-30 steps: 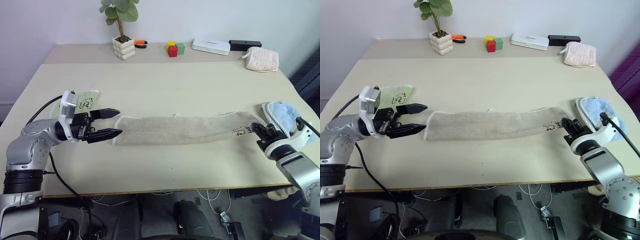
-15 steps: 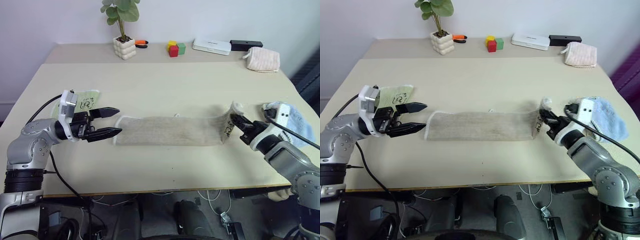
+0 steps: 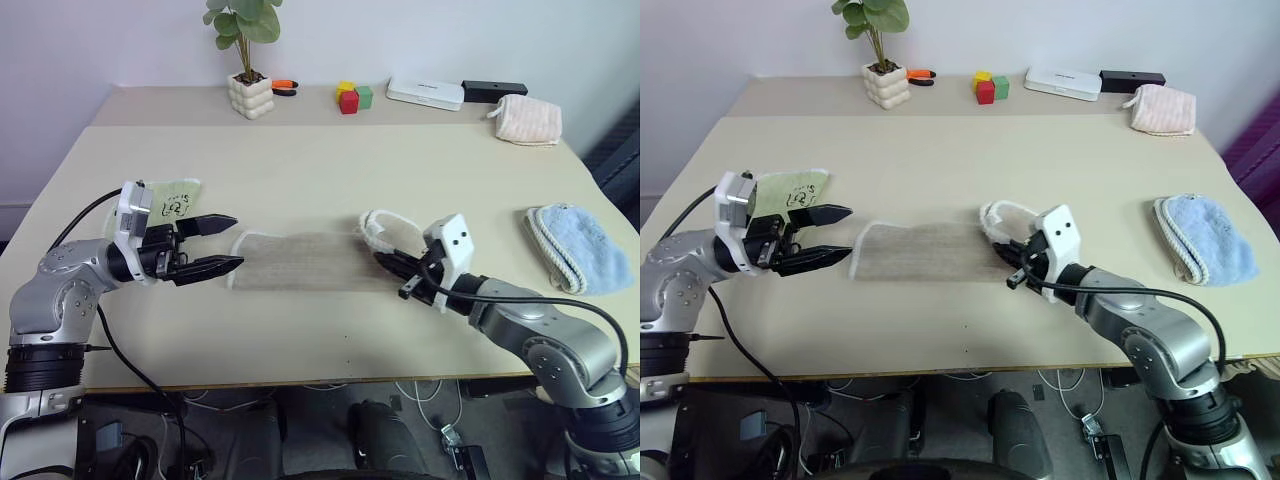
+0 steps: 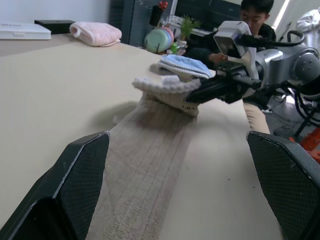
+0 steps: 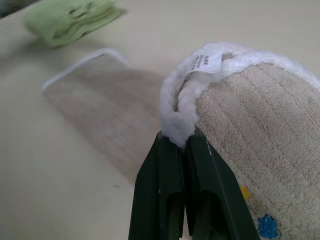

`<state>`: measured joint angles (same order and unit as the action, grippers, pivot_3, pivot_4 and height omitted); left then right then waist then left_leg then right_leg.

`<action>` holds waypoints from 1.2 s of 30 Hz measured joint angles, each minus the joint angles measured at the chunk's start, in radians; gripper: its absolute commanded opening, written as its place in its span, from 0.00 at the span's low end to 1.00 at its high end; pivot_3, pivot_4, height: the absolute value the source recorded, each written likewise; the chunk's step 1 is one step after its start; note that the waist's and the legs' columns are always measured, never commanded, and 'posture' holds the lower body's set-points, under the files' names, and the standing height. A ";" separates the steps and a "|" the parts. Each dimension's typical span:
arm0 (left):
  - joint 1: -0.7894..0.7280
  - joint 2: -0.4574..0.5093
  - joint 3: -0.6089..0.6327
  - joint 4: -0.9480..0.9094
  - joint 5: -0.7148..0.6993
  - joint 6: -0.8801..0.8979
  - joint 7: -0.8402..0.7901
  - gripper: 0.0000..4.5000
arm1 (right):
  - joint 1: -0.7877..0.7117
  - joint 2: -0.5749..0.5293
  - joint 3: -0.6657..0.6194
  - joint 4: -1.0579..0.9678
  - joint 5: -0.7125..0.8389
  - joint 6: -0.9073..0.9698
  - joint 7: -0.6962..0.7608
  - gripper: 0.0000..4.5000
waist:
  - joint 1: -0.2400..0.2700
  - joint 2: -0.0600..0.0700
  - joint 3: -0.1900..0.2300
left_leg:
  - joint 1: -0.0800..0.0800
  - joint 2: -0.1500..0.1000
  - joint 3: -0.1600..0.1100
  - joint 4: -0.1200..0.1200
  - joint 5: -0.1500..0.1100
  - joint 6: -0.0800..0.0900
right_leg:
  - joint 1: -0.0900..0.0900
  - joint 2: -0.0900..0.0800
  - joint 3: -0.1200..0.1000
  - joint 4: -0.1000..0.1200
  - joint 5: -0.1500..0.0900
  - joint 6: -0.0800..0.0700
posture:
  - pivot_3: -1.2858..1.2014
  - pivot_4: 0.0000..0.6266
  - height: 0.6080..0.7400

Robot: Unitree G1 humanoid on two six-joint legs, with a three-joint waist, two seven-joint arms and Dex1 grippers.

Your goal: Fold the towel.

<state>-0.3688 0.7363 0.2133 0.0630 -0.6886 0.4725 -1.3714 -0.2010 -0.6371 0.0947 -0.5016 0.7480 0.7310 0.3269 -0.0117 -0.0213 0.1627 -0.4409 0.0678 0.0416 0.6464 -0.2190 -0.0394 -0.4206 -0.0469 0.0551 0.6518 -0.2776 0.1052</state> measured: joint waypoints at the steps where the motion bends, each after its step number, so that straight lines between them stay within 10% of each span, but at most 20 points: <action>1: 0.003 0.000 0.000 -0.001 0.000 0.000 0.001 1.00 | 0.000 0.008 0.010 0.000 -0.010 0.004 0.005 0.01 | 0.000 0.000 0.000 | 0.000 0.000 0.000 0.000 0.000 0.000 | 0.000 0.000 0.000 0.000 0.000 0.000 | 0.52 0.24 1.00; 21: 0.019 0.006 0.007 -0.026 -0.001 0.002 0.008 1.00 | -0.027 0.123 0.128 0.076 -0.256 -0.028 0.133 0.01 | -0.001 0.000 0.000 | 0.000 0.000 0.000 0.000 0.000 0.000 | 0.000 0.000 0.000 0.000 0.000 0.000 | 0.52 0.24 1.00; 31: 0.021 0.006 0.007 -0.028 -0.001 0.003 0.012 1.00 | -0.055 0.187 0.126 0.121 -0.323 -0.032 0.121 0.95 | 0.000 0.000 0.000 | 0.000 0.000 0.000 0.000 0.000 0.000 | -0.001 0.000 0.000 0.001 0.000 0.000 | 0.52 0.24 1.00; 36: 0.021 0.006 0.007 -0.028 -0.001 0.002 0.014 1.00 | -0.063 0.162 0.015 0.079 -0.215 0.010 0.188 0.99 | 0.000 0.000 0.000 | 0.000 0.000 0.000 0.000 0.000 0.000 | -0.001 0.000 0.000 0.001 0.000 0.001 | 0.52 0.24 1.00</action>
<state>-0.3476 0.7425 0.2204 0.0348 -0.6894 0.4749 -1.3575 -0.2642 -0.4750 0.1100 -0.4221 0.5330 0.7413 0.5144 -0.0119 -0.0215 0.1626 -0.4410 0.0679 0.0417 0.6466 -0.2190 -0.0394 -0.4212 -0.0467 0.0548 0.6527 -0.2772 0.1059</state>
